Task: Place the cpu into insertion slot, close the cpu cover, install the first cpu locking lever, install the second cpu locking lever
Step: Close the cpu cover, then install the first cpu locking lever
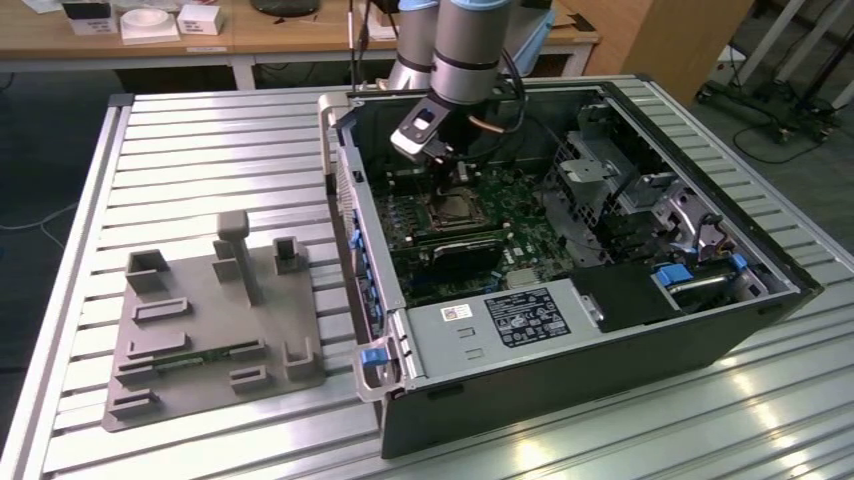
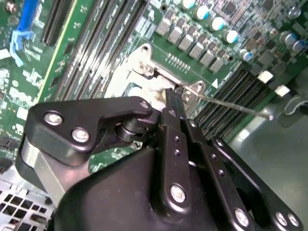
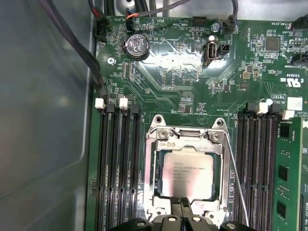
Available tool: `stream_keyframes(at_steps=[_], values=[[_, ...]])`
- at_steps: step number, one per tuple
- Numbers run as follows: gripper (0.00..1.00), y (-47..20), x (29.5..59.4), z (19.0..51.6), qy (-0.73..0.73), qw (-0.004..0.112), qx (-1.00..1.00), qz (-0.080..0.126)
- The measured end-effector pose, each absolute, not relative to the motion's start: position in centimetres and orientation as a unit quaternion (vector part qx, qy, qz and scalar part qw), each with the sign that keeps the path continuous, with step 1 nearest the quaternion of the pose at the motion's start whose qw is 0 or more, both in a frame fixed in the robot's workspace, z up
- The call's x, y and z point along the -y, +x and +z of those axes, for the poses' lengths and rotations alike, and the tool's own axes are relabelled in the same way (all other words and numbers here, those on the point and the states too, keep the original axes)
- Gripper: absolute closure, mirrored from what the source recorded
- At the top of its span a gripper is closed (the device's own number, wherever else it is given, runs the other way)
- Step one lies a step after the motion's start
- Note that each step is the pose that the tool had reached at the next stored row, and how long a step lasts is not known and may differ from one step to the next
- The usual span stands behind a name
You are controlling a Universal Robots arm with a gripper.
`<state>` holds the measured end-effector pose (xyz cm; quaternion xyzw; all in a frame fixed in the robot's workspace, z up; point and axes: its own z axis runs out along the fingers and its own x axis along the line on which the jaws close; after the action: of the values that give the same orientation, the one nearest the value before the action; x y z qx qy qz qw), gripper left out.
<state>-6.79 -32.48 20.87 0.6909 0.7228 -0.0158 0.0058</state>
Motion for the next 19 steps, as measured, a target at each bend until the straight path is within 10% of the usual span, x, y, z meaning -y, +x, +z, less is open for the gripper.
stream_keyframes(at_steps=[19], values=[[0.90,-5.0,32.9,20.9,0.691,0.006,-0.723,-0.017]])
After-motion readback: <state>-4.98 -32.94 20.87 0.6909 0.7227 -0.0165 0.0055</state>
